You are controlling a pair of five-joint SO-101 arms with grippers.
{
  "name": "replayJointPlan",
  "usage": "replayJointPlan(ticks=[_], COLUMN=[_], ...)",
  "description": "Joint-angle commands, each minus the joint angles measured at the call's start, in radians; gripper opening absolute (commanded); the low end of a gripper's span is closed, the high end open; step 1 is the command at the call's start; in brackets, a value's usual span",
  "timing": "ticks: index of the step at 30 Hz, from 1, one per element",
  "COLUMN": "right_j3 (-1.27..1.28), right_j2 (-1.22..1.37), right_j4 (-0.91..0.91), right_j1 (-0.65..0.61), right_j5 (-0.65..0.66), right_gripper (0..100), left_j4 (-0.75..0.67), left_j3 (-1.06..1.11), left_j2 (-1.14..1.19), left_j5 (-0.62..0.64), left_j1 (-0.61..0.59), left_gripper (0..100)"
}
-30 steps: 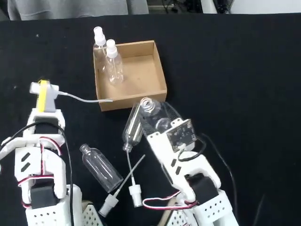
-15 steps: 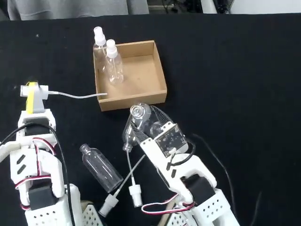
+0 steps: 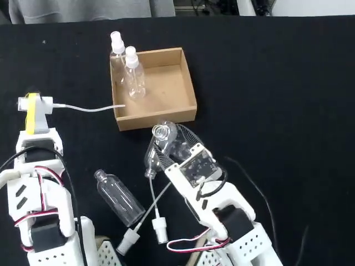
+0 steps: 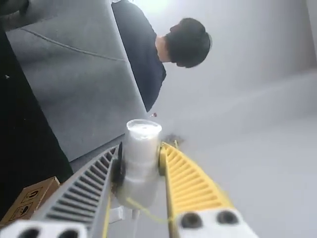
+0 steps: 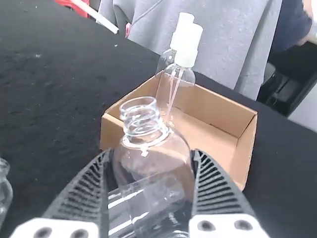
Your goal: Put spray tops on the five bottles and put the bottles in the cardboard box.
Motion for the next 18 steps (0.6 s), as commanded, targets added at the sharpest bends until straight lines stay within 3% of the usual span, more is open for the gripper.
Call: replayJointPlan(ticks=[1, 18], right_j3=[-0.004, -0.004], right_j2=[-0.099, -0.099], right_j4=[-0.031, -0.032], right_j1=[-0.014, -0.015], right_j5=[0.063, 0.161], right_gripper=[7.4, 7.4], left_j4=[-0.014, 0.002], left_j3=[-0.065, -0.085], left_j2=[-0.009, -0.009], left_j5=[0.011, -0.009], left_j1=[0.039, 0.116], left_gripper=[3, 3])
